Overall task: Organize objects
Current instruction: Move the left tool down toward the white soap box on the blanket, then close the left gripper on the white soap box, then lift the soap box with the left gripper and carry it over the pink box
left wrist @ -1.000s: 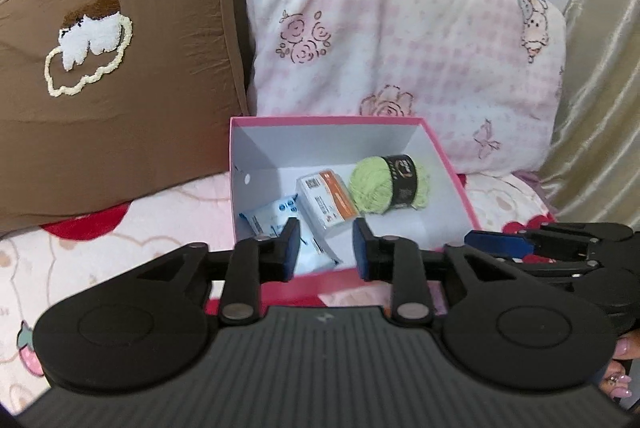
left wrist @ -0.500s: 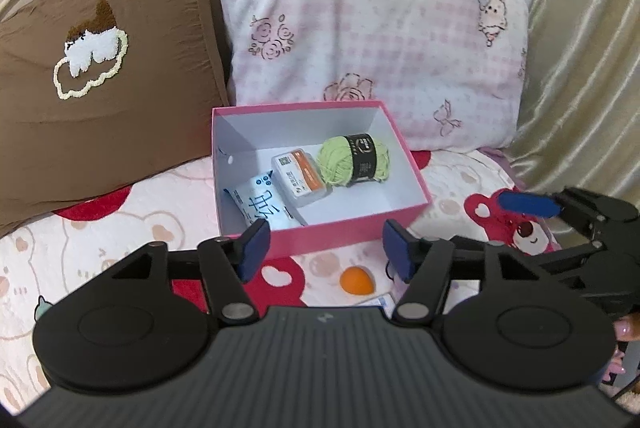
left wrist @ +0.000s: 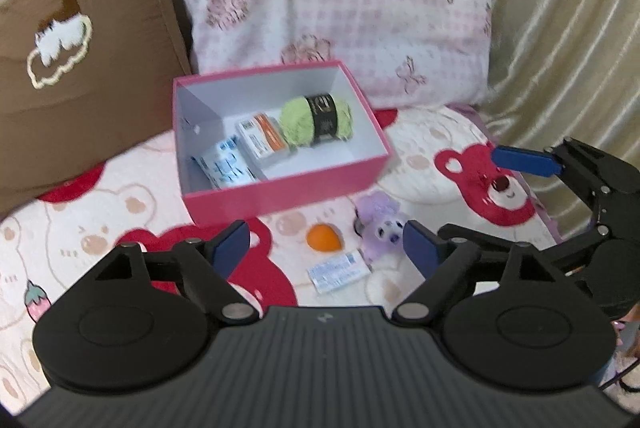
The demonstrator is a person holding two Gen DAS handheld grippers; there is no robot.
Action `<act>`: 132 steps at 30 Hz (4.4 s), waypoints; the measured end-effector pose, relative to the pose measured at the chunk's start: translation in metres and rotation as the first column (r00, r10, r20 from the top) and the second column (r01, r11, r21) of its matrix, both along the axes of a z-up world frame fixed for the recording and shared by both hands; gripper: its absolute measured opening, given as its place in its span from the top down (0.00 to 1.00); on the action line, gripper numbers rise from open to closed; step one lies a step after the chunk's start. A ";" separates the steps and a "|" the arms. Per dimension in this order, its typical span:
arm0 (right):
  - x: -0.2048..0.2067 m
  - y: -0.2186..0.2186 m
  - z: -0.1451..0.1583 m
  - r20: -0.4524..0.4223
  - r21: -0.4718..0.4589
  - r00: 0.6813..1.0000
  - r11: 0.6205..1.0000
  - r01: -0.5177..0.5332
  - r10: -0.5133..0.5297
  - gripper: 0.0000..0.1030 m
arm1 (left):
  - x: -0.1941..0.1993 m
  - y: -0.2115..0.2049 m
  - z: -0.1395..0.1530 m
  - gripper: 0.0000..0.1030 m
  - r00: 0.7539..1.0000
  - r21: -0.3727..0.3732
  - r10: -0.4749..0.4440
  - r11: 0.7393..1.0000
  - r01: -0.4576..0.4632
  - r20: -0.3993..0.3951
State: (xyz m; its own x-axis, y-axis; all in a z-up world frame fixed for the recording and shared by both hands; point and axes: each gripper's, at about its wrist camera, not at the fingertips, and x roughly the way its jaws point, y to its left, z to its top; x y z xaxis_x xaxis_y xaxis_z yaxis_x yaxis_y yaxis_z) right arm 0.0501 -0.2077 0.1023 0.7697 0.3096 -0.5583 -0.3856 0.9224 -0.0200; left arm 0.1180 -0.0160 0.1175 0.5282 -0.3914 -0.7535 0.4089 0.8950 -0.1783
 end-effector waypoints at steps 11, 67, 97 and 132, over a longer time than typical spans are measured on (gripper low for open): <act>0.004 -0.013 -0.039 0.066 0.091 0.998 0.996 -0.015 0.009 0.04 | 0.011 -0.012 -0.030 0.05 0.998 -0.032 0.034 0.999 -0.035 -0.045; 0.082 0.034 -0.217 -0.466 -0.112 0.884 0.994 -0.017 -0.037 0.18 | 0.057 -0.016 -0.265 0.50 0.961 -0.277 0.101 0.945 -0.173 -0.256; 0.080 0.059 -0.232 -0.492 -0.083 0.870 0.994 -0.076 0.026 0.21 | 0.054 -0.001 -0.276 0.64 0.919 -0.270 0.138 0.930 -0.248 -0.369; 0.033 0.066 -0.140 -0.278 0.025 0.958 0.998 -0.066 0.070 0.17 | 0.005 0.032 -0.176 0.64 0.967 -0.356 0.133 0.912 -0.205 -0.216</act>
State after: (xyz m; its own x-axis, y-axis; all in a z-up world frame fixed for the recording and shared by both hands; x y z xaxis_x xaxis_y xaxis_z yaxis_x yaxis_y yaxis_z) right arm 0.0836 -0.1420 -0.0381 0.5608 0.3660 -0.7426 -0.4359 0.8931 0.1110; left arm 0.1234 0.0159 -0.0585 0.4783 -0.5793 -0.6600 0.1854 0.8012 -0.5689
